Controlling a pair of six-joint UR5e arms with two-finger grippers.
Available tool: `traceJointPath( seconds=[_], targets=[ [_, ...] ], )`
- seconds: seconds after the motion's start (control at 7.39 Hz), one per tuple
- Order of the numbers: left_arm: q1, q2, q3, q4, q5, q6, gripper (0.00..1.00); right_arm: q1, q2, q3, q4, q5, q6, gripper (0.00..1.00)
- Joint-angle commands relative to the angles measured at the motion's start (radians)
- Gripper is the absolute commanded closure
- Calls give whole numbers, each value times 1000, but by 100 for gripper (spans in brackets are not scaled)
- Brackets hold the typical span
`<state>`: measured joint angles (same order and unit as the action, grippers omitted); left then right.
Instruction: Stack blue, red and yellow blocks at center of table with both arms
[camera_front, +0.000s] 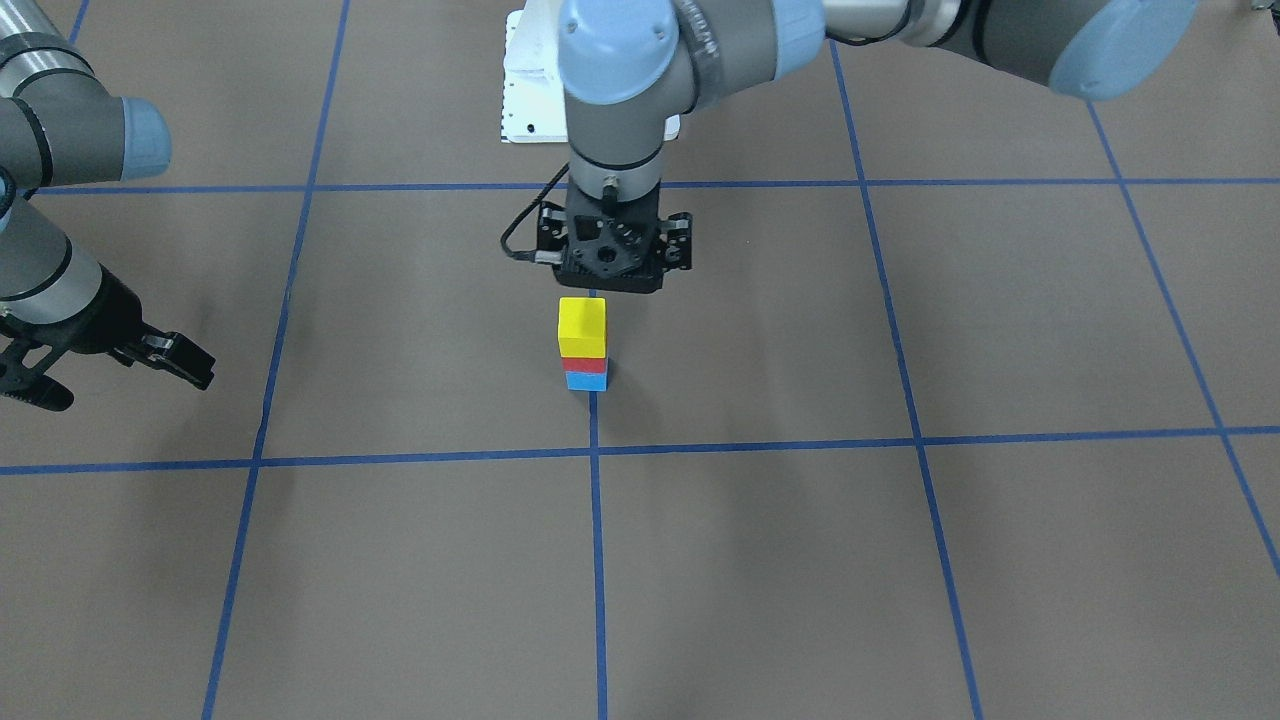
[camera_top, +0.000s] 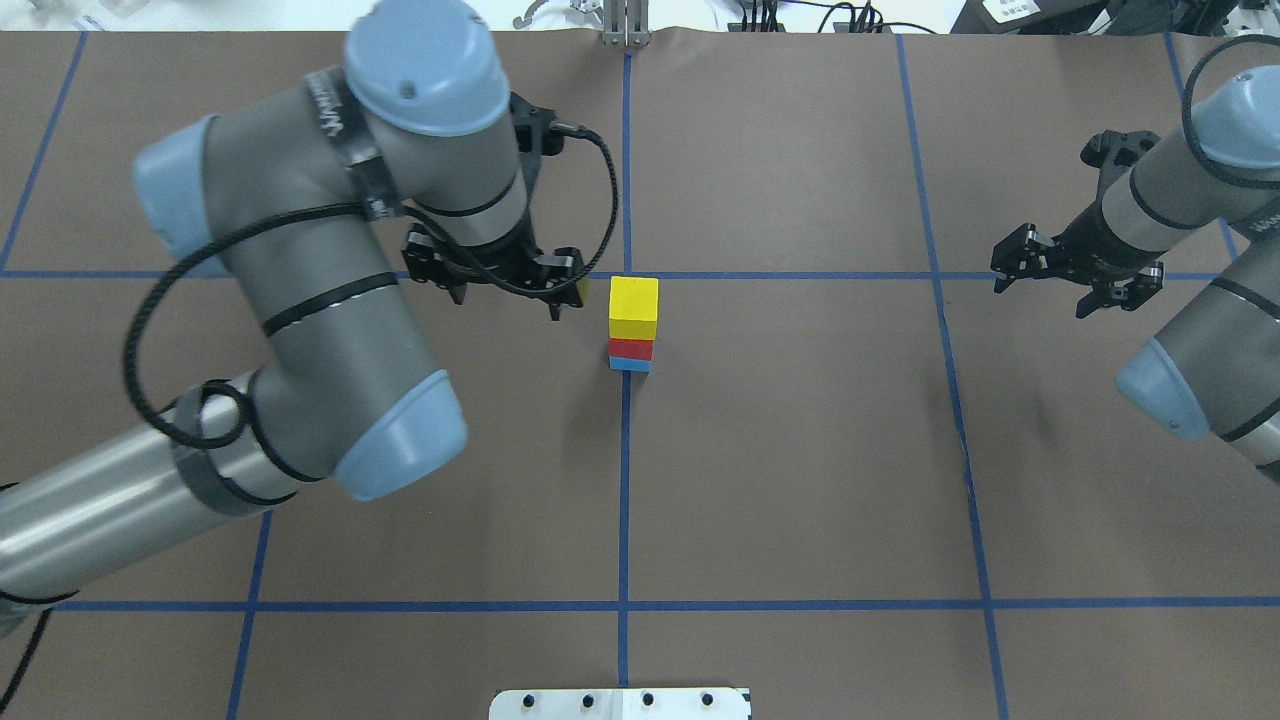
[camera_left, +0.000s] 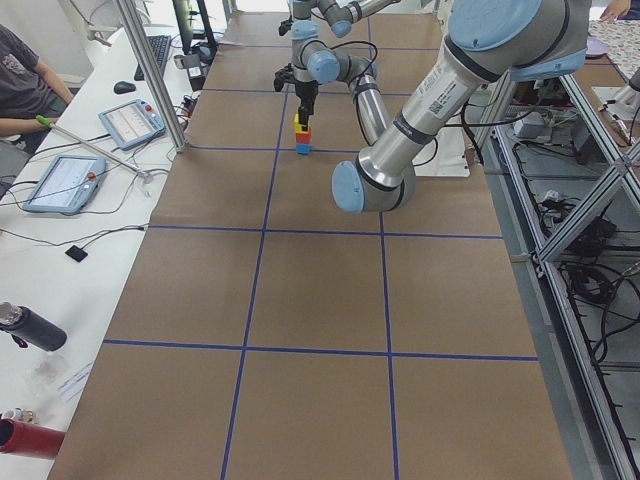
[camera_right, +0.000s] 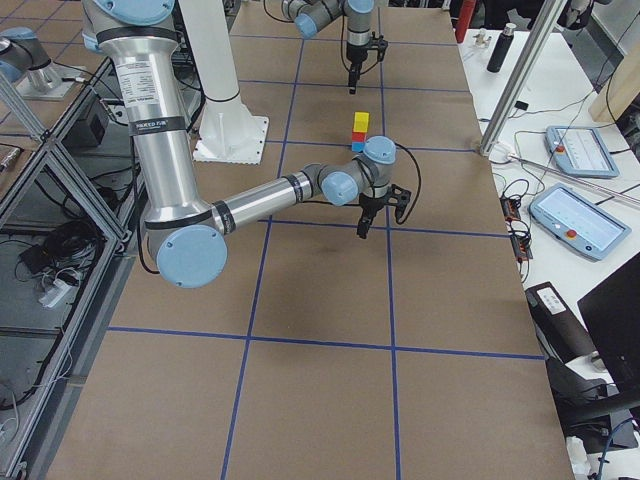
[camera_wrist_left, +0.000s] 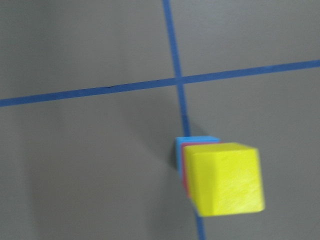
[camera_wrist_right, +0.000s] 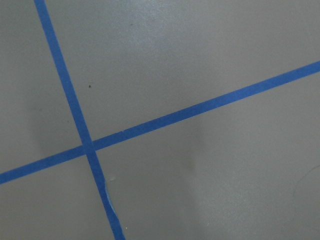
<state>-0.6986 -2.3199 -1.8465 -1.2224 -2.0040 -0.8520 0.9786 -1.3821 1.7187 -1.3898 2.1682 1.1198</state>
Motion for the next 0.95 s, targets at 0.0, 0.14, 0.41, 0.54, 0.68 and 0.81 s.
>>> traceJointPath(
  seconds=[0.0, 0.14, 0.41, 0.54, 0.68, 0.81],
  targets=[
    [-185, 350, -239, 6, -103, 278, 0, 57, -29, 4, 0, 13, -17, 0],
    [-297, 478, -264, -35, -168, 419, 0, 93, -46, 15, 0, 27, -18, 0],
    [-521, 710, -196, -214, -241, 663, 0, 197, -95, 15, 0, 132, -129, 0],
    [-620, 731, -118, -230, -313, 742, 0, 262, -122, 16, -6, 156, -215, 0],
    [-656, 734, -67, -232, -326, 757, 0, 323, -156, 15, -11, 183, -315, 0],
    [-692, 734, -27, -230, -326, 792, 0, 369, -182, 12, -14, 188, -395, 0]
  ],
)
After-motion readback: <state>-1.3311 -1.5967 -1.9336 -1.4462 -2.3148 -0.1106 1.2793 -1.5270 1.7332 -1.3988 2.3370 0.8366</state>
